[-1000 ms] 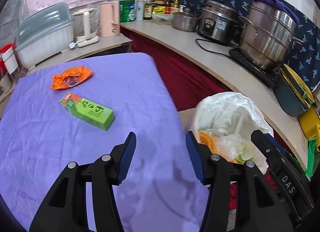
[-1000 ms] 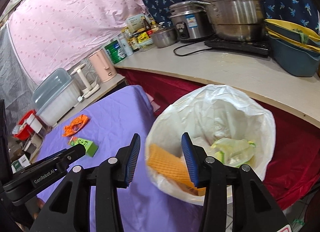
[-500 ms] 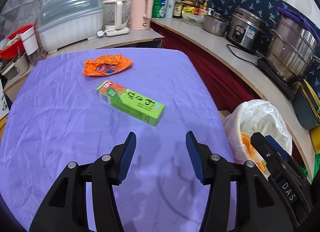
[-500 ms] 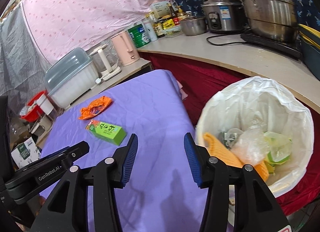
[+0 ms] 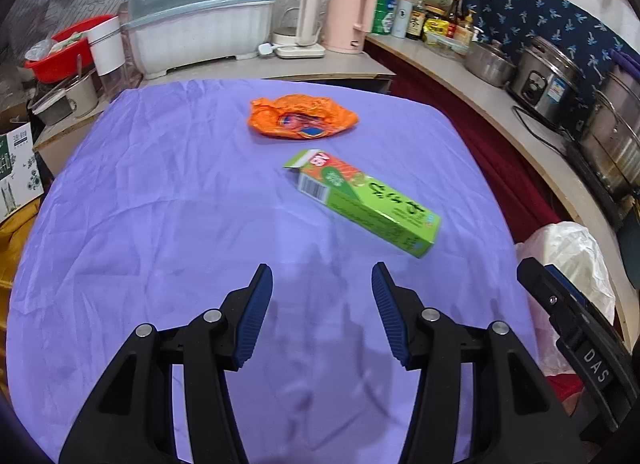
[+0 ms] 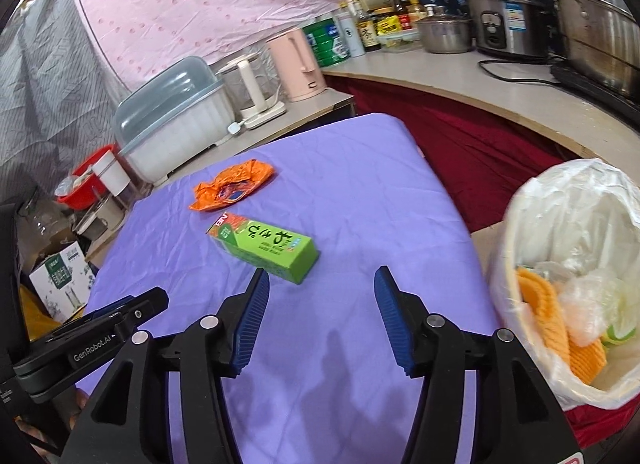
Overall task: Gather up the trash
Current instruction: 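Move both open tools back over the table toward the last items, then grasp the orange snack bag with the left tool while the right tool grasps the green NB box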
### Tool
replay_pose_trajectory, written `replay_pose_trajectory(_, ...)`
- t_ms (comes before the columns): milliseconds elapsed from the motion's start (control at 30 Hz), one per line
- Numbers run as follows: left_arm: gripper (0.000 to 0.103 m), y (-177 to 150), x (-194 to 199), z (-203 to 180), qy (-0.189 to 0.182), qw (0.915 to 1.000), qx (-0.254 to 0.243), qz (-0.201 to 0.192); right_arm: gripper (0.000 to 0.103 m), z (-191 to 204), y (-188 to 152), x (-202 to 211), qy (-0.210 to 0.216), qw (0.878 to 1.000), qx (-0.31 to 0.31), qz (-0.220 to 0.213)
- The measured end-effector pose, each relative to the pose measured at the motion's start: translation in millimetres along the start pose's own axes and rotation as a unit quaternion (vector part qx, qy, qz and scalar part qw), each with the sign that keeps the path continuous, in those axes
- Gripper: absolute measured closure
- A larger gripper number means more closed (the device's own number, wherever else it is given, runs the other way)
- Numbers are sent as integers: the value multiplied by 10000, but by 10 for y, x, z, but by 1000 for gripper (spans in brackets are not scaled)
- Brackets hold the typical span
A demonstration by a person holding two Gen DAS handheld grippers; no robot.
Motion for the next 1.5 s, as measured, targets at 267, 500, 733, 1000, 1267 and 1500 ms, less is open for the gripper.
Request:
replay_pose_trajectory(267, 54, 111, -205, 362, 197, 9997, 139, 64, 44, 250, 111, -532, 237, 9989, 296, 276)
replay_pose_trajectory(500, 54, 194, -375, 491, 278, 9994, 185, 102, 44, 384, 288, -950, 354, 9975, 408, 451)
replay_pose_trajectory(733, 54, 273, -583, 557, 391, 9988, 217, 196, 43, 466, 323, -1281, 479, 9950, 496, 718)
replay_pose_trajectory(1000, 54, 296, -682, 602, 426, 9983, 287, 257, 43, 514, 31, -1255, 533, 9914, 721, 957)
replay_pose_trajectory(1267, 53, 313, -661, 596, 408, 9986, 252, 217, 47, 607, -95, -1291, 261, 9906, 946, 958)
replay_pose_trajectory(1500, 47, 433, -753, 661, 418, 9985, 283, 194, 58, 521, -63, -1136, 119, 9949, 795, 613)
Point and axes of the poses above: each gripper's, at about its wrist camera, not at the fingertips, and x roughly against the way its jaws point, z to its left, y to its top, the point moved 2 cm from there along -x, roughly the way its jaws point, and after that the axes turned 1 degree about -z, right-handed, at the moved point
